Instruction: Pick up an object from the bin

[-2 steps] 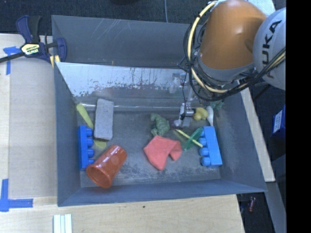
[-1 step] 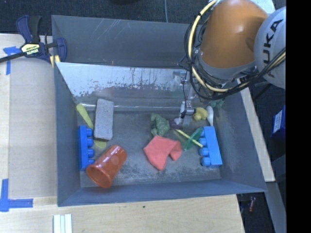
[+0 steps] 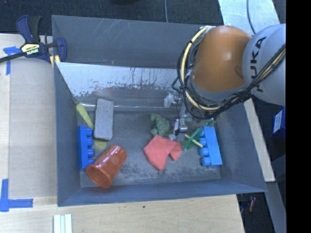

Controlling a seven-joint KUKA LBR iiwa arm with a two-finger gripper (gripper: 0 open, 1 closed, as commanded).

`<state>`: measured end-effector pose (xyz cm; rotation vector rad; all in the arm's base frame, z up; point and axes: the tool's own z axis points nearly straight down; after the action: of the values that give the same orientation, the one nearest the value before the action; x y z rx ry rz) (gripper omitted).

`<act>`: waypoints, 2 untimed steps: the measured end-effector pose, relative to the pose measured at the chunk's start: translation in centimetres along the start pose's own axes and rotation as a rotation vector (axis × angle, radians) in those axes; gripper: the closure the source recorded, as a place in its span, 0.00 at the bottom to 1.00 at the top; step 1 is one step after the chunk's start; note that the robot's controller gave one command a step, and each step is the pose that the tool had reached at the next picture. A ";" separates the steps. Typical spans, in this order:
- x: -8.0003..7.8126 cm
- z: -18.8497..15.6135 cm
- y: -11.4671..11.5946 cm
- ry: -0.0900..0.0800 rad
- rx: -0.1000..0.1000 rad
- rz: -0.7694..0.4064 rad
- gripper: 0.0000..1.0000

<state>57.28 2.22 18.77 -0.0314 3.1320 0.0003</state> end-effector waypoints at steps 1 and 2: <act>1.1 5.0 -0.1 0.007 0.000 -0.009 0.00; 4.8 9.0 -0.5 0.001 0.000 -0.216 0.00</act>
Offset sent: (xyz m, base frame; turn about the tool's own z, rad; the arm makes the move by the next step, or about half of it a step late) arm -0.0684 -0.0091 -0.1130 -0.2896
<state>52.61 1.65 9.75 -0.3693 3.1112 -0.0006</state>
